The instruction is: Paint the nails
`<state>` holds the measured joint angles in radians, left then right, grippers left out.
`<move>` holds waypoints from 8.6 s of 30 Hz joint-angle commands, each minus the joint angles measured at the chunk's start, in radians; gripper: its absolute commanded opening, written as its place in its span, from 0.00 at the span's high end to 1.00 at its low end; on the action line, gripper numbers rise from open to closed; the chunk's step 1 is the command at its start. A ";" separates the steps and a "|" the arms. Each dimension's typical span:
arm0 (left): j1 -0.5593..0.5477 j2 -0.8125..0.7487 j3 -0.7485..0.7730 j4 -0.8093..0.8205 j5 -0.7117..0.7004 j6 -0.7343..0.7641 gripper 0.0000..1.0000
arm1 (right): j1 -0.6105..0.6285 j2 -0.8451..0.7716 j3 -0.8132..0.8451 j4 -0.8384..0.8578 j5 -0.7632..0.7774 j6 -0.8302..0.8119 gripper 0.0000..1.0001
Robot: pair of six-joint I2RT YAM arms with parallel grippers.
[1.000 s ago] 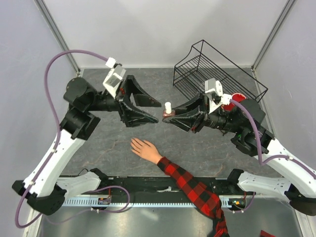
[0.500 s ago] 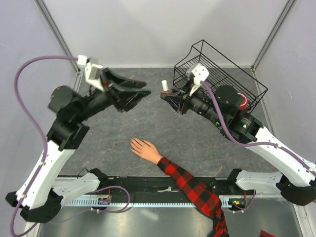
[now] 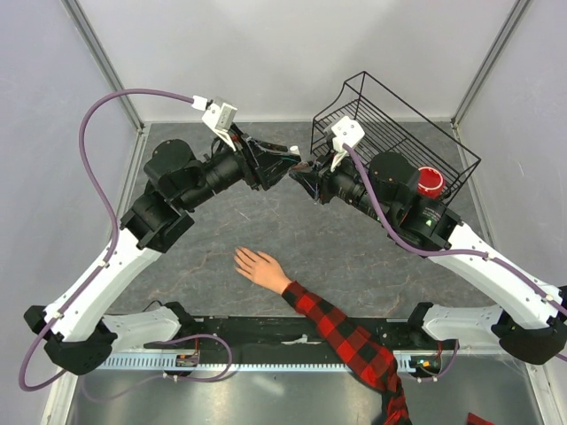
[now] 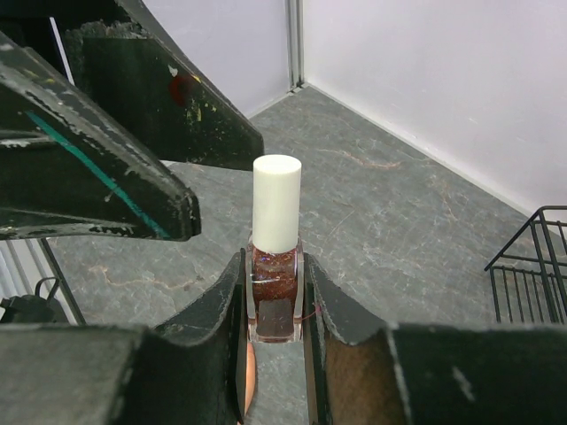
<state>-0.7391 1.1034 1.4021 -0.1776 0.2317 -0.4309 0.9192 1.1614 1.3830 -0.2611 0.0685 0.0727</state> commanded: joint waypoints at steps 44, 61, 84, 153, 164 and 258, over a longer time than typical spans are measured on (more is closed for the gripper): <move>0.078 0.075 0.190 0.020 0.789 0.056 0.27 | 0.017 -0.174 -0.058 0.246 -0.592 0.093 1.00; 0.061 -0.036 0.078 -0.065 0.032 0.073 0.39 | 0.017 -0.046 0.039 0.091 0.039 -0.065 1.00; -0.071 0.098 0.129 -0.057 -0.075 0.107 0.63 | 0.018 -0.062 0.019 0.103 -0.007 -0.041 1.00; -0.097 0.110 0.181 -0.051 -0.004 0.153 0.91 | 0.018 -0.088 0.045 0.034 -0.065 -0.053 1.00; -0.029 0.105 0.084 0.334 0.951 -0.097 0.98 | 0.018 -0.209 -0.174 0.843 -1.051 0.477 1.00; 0.119 0.030 0.247 -0.232 0.394 0.073 0.28 | 0.018 -0.060 0.083 -0.027 -0.205 0.001 1.00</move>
<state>-0.6174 1.1156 1.6199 -0.3439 0.7727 -0.3973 0.9356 1.0767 1.4036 -0.2325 -0.3317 0.1219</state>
